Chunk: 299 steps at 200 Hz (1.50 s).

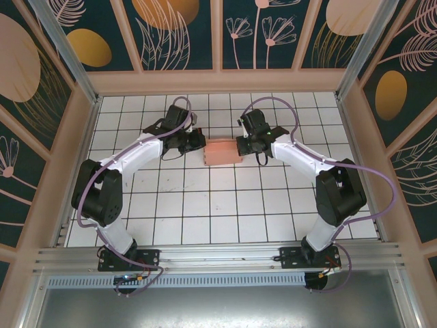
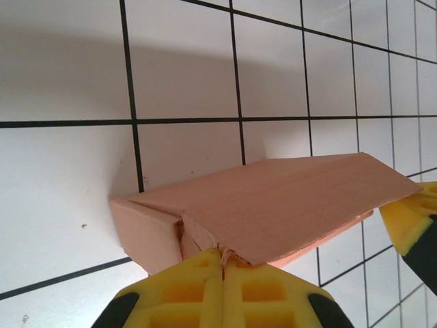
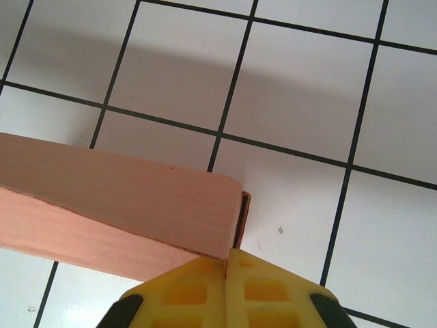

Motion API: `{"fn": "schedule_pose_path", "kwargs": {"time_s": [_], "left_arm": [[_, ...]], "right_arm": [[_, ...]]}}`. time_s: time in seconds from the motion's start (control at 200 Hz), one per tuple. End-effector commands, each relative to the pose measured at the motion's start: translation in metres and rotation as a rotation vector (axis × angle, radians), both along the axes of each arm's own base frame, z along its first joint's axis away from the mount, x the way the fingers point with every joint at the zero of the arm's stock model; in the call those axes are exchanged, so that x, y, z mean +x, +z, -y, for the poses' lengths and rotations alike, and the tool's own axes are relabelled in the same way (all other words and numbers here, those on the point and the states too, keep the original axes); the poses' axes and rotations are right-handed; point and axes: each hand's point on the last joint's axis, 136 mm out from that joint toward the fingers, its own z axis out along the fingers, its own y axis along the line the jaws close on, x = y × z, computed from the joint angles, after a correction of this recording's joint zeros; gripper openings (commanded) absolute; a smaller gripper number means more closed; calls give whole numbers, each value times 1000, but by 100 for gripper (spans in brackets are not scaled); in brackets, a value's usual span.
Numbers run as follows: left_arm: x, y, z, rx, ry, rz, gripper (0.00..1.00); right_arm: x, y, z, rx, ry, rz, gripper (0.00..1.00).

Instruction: Fold the paper box

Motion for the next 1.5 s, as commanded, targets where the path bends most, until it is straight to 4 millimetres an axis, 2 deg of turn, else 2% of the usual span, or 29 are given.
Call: {"fn": "schedule_pose_path", "kwargs": {"time_s": [0.0, 0.105, 0.295, 0.646, 0.816, 1.086, 1.166, 1.236, 1.291, 1.386, 1.491], "left_arm": [[-5, 14, 26, -150, -62, -19, 0], [-4, 17, 26, -160, -67, -20, 0], [-7, 7, 21, -101, -104, 1, 0], [-11, -23, -9, 127, -138, 57, 0], [-12, -33, -19, 190, -129, 68, 0], [-30, -52, -18, 205, -164, 39, 0], [-36, -57, -17, 207, -169, 26, 0], [-39, -61, -16, 218, -172, 20, 0], [-39, -63, -16, 231, -170, 22, 0], [-37, -63, -19, 266, -157, 33, 0], [-35, -62, -21, 287, -145, 48, 0]], "right_arm": [[-12, -9, -15, 17, 62, -34, 0], [-13, -10, -14, 17, 60, -33, 0], [-14, -10, -13, 19, 58, -30, 0], [-13, -14, -15, 29, 54, -33, 0], [-15, -24, -13, 31, 51, -40, 0], [-26, -44, -9, 39, 52, -57, 0], [-26, -37, -13, 56, 62, -47, 0], [-22, -13, -23, 101, 89, 9, 0], [-17, 10, -30, 148, 107, 68, 11], [-13, 42, -36, 218, 119, 164, 37], [-10, 66, -32, 253, 91, 243, 59]]}}
